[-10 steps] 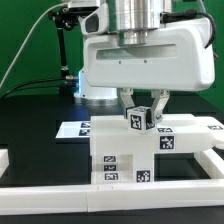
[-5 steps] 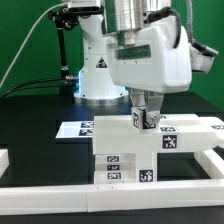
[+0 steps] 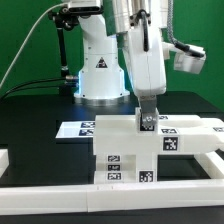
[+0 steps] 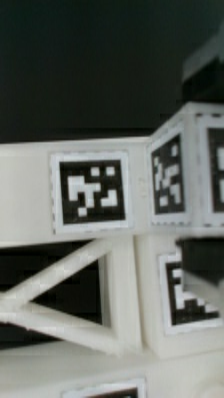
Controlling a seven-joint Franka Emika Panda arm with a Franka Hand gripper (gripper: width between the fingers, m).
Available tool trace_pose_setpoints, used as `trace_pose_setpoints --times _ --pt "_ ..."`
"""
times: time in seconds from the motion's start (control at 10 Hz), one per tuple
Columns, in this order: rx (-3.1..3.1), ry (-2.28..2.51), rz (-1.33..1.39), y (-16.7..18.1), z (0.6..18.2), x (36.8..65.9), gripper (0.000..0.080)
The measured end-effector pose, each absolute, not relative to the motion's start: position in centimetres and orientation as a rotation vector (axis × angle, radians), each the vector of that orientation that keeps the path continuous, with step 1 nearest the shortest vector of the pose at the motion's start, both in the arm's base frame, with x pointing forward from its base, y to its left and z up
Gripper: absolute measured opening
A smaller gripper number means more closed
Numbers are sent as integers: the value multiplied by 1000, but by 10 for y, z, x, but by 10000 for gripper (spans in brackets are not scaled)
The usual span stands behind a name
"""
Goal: Assemble chair
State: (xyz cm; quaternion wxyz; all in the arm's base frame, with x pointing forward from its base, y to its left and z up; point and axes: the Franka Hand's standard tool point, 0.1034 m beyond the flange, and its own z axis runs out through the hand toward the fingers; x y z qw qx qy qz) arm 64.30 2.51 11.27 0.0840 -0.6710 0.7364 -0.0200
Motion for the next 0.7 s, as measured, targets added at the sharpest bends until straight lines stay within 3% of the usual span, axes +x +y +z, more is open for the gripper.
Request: trace_pose_setpoints --times 0.1,0.2,0.3,0.7 --pt "-2036 2167 -63 25 113 643 475" --pt "-2043 2161 -64 25 113 643 475" --pt "-2118 2094 -72 25 113 643 609" --pt "-2614 1486 -103 27 118 642 648"
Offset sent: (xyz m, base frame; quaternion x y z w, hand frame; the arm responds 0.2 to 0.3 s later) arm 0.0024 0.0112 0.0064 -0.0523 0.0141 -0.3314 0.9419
